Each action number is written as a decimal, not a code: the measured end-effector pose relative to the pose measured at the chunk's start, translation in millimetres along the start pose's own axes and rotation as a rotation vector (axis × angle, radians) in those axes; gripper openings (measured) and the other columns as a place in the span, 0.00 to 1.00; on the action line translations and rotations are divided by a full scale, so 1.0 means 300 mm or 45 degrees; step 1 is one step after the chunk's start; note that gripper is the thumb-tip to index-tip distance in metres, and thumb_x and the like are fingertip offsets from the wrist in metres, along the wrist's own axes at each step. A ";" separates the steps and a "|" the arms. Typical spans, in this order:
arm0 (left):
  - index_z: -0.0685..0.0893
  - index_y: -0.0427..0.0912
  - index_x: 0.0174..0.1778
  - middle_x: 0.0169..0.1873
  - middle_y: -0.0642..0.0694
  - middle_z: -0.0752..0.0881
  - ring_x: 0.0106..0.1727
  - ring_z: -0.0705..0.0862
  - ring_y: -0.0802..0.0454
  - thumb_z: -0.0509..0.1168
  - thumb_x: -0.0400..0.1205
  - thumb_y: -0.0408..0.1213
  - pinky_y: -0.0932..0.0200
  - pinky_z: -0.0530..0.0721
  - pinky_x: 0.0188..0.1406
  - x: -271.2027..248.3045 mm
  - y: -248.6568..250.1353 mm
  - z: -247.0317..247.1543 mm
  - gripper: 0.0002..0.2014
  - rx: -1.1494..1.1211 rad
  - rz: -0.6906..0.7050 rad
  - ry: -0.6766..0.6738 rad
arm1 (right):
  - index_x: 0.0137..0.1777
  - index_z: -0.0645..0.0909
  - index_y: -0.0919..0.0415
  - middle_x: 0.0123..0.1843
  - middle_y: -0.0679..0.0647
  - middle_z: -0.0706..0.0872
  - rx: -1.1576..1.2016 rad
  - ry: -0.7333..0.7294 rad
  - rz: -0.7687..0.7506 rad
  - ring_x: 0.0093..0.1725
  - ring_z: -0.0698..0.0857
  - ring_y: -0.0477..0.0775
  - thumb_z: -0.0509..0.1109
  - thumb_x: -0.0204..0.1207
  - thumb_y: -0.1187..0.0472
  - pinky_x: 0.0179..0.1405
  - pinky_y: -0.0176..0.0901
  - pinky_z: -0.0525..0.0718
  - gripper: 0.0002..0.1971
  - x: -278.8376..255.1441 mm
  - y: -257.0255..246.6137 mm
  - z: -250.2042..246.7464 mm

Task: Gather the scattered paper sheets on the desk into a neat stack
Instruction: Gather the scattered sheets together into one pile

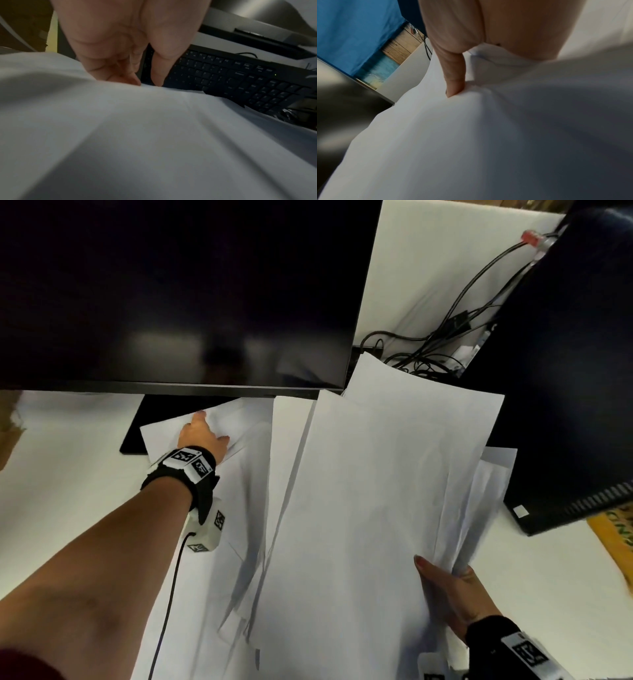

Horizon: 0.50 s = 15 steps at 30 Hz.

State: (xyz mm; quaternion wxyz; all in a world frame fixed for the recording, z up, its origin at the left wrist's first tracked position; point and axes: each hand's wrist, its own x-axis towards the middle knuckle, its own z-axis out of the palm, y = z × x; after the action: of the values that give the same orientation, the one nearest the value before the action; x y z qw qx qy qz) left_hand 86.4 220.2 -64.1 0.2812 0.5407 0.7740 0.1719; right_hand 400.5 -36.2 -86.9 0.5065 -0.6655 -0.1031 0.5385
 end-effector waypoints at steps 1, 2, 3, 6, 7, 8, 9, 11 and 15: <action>0.64 0.40 0.77 0.67 0.33 0.78 0.69 0.75 0.35 0.66 0.78 0.40 0.46 0.74 0.67 -0.001 -0.004 0.001 0.32 0.021 -0.019 -0.005 | 0.44 0.84 0.68 0.32 0.59 0.92 -0.003 0.003 -0.002 0.31 0.91 0.57 0.70 0.70 0.73 0.32 0.43 0.90 0.04 0.002 0.001 -0.002; 0.66 0.40 0.76 0.68 0.32 0.77 0.68 0.76 0.34 0.67 0.77 0.42 0.46 0.75 0.67 -0.003 -0.007 0.001 0.31 0.058 -0.028 -0.022 | 0.44 0.84 0.69 0.32 0.59 0.92 -0.011 0.007 -0.005 0.32 0.91 0.58 0.70 0.70 0.73 0.34 0.45 0.90 0.04 0.003 -0.001 0.000; 0.68 0.42 0.74 0.68 0.32 0.75 0.67 0.76 0.33 0.68 0.76 0.44 0.45 0.75 0.67 -0.008 -0.007 0.000 0.31 0.115 -0.031 -0.039 | 0.44 0.84 0.69 0.33 0.59 0.92 -0.029 0.008 -0.008 0.33 0.90 0.60 0.71 0.69 0.72 0.38 0.47 0.90 0.05 0.002 -0.003 -0.001; 0.68 0.46 0.74 0.72 0.34 0.69 0.71 0.70 0.32 0.68 0.73 0.52 0.41 0.71 0.69 -0.011 0.000 -0.010 0.34 0.360 0.009 -0.013 | 0.47 0.85 0.69 0.37 0.62 0.92 -0.037 -0.022 -0.008 0.39 0.90 0.63 0.76 0.60 0.67 0.42 0.48 0.89 0.14 0.000 -0.004 0.000; 0.64 0.46 0.76 0.74 0.35 0.66 0.73 0.66 0.33 0.68 0.73 0.53 0.40 0.69 0.70 -0.009 0.005 -0.015 0.37 0.420 0.040 0.000 | 0.47 0.85 0.69 0.37 0.62 0.92 -0.029 -0.026 -0.004 0.38 0.91 0.62 0.76 0.58 0.67 0.39 0.46 0.90 0.15 0.001 -0.003 0.001; 0.61 0.46 0.78 0.77 0.37 0.64 0.75 0.63 0.33 0.67 0.73 0.54 0.39 0.67 0.72 -0.004 0.010 -0.017 0.39 0.457 0.072 -0.003 | 0.47 0.85 0.69 0.37 0.61 0.92 -0.018 -0.031 -0.005 0.36 0.91 0.59 0.76 0.59 0.68 0.37 0.44 0.90 0.14 0.000 -0.002 0.000; 0.59 0.46 0.79 0.78 0.39 0.63 0.77 0.62 0.34 0.67 0.74 0.54 0.39 0.66 0.72 0.002 0.017 -0.021 0.40 0.485 0.098 -0.021 | 0.47 0.85 0.69 0.35 0.61 0.92 -0.015 -0.031 -0.007 0.34 0.91 0.57 0.75 0.63 0.70 0.35 0.42 0.90 0.11 0.000 0.000 -0.002; 0.65 0.46 0.77 0.74 0.39 0.70 0.75 0.67 0.35 0.68 0.74 0.50 0.42 0.70 0.71 0.029 0.018 -0.021 0.35 0.484 0.150 -0.066 | 0.46 0.84 0.69 0.34 0.60 0.92 -0.018 -0.031 -0.013 0.33 0.91 0.56 0.72 0.68 0.72 0.33 0.41 0.89 0.07 -0.001 -0.005 -0.002; 0.78 0.47 0.62 0.59 0.39 0.86 0.61 0.82 0.40 0.69 0.73 0.38 0.53 0.79 0.60 0.035 -0.004 -0.035 0.20 0.282 0.095 -0.116 | 0.45 0.83 0.69 0.31 0.57 0.92 -0.012 -0.031 -0.018 0.29 0.90 0.54 0.69 0.71 0.73 0.29 0.39 0.89 0.04 -0.008 -0.013 0.002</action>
State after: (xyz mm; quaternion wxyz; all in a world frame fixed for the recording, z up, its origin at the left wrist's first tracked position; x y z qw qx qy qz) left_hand 76.4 230.2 -59.2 0.2482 0.6042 0.7538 0.0710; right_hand 400.7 -35.7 -82.4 0.5058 -0.6606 -0.1166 0.5423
